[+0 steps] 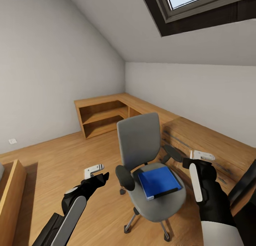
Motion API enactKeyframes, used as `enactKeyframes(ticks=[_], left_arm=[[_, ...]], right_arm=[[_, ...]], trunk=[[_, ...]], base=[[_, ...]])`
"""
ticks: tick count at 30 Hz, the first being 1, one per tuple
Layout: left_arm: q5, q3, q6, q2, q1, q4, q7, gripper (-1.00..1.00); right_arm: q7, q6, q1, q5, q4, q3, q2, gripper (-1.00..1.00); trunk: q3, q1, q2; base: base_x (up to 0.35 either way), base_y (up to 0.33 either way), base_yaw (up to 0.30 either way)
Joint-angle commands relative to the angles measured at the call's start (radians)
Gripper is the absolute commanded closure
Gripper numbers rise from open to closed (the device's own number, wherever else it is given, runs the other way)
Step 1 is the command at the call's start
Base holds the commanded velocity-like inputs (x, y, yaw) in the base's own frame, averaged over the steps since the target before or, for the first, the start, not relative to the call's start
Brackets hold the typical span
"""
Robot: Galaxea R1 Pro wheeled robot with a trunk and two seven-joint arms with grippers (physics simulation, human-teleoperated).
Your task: In the bedroom, organize the workspace by keeping the computer under the desk, ensuring the monitor is on the desk, placing the keyboard on the desk next to the monitor, placing the mouse on the desk next to the keyboard, moving the folder from the swivel chair onto the desk next to the mouse, stacking the notebook on top of the folder with the pen on top of the notebook, and positioning the swivel chair next to the desk.
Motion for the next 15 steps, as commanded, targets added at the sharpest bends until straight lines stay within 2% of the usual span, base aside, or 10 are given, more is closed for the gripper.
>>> enactKeyframes(ticks=[1,13,15], left_arm=[[0.010,-0.002,0.000,0.001,-0.001,-0.002,0.010,-1.00],[0.010,-0.004,0.000,0.000,-0.001,-0.002,0.010,-1.00],[0.011,-0.004,0.000,0.000,-0.001,-0.002,0.010,-1.00]], right_arm=[[-0.004,0.002,-0.001,-0.008,-0.001,-0.002,0.001,1.00],[-0.003,0.002,-0.001,-0.009,0.001,-0.007,0.000,1.00],[-0.002,0.002,-0.001,-0.009,0.002,-0.007,0.000,1.00]], trunk=[[0.003,-0.004,0.007],[0.047,-0.050,0.091],[0.048,-0.050,0.091]], base=[[0.000,0.000,-0.233],[0.000,0.000,-0.265],[0.000,0.000,-0.273]])
